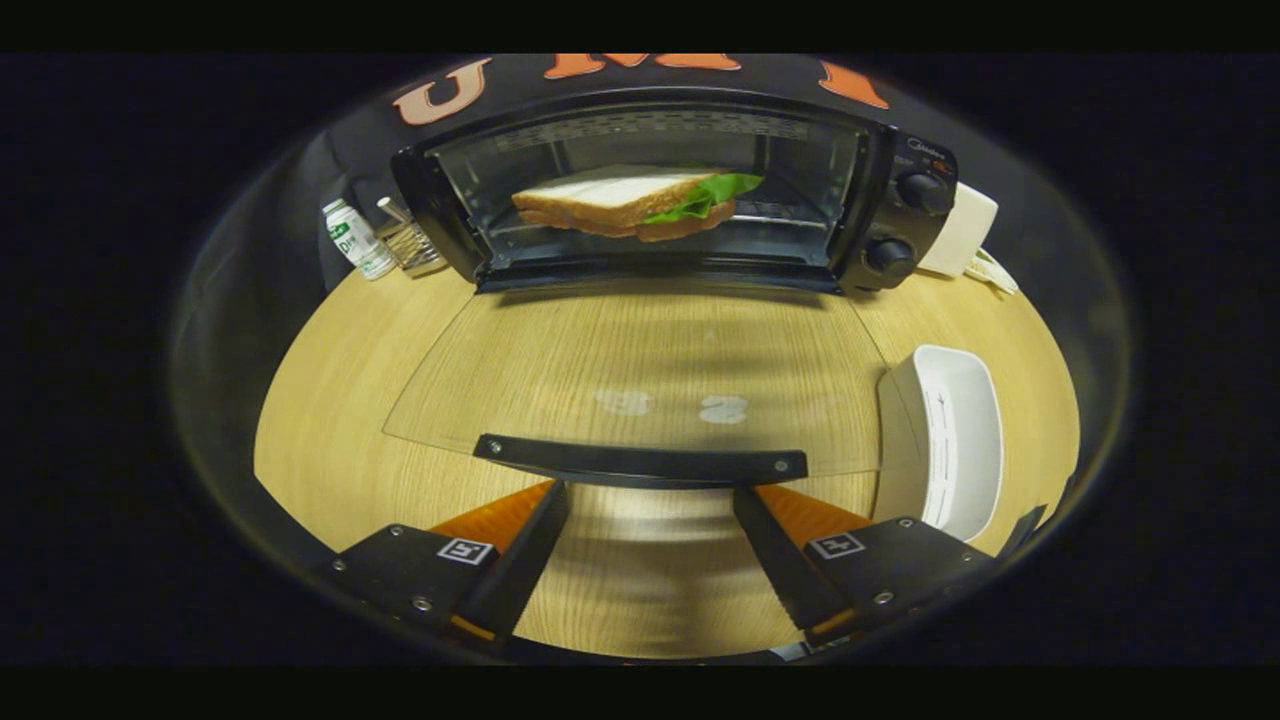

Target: Open the toaster oven, put the food inside, and close the toaster oven door.

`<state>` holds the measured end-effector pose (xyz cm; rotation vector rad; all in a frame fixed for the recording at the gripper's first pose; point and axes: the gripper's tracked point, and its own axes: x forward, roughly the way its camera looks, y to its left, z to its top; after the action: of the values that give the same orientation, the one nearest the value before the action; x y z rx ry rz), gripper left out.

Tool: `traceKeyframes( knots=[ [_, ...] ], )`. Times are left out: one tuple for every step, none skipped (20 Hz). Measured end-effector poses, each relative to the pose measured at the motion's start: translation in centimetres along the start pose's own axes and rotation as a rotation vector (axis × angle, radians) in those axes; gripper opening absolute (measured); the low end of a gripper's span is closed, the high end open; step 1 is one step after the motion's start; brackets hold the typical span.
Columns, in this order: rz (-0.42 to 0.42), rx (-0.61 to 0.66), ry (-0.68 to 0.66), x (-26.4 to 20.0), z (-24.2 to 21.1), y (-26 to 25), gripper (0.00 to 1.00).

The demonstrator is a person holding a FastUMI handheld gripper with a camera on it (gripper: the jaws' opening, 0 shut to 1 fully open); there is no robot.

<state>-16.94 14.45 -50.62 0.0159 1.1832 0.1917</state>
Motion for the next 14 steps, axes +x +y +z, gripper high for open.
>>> traceKeyframes(
  knots=[
    [0.008, 0.012, -0.008, -0.4, 0.2, 0.1, 0.99],
    [0.015, 0.017, -0.022, -0.9, 0.6, 0.2, 0.99],
    [0.018, 0.01, -0.045, -1.6, 1.3, 0.3, 0.98],
    [0.019, 0.001, -0.076, -2.6, 2.2, 0.3, 0.99],
    [0.022, -0.007, -0.125, -3.5, 3.5, 0.5, 0.99],
    [0.022, -0.011, -0.182, -4.3, 5.5, 0.6, 0.99],
    [0.024, -0.008, -0.231, -5.0, 7.5, 0.6, 0.99],
    [0.037, -0.003, -0.254, -5.5, 9.3, 0.8, 0.99],
    [0.045, 0.004, -0.264, -5.7, 10.6, 0.9, 0.98],
    [0.049, 0.011, -0.283, -5.9, 12.2, 0.9, 0.98],
    [0.041, 0.015, -0.306, -6.1, 13.7, 0.7, 0.98],
    [0.037, 0.015, -0.324, -6.3, 15.2, 0.4, 0.98],
    [0.034, 0.014, -0.339, -6.2, 16.4, 0.4, 0.98],
    [0.03, 0.012, -0.349, -6.1, 17.4, 0.4, 0.98]
  ],
)
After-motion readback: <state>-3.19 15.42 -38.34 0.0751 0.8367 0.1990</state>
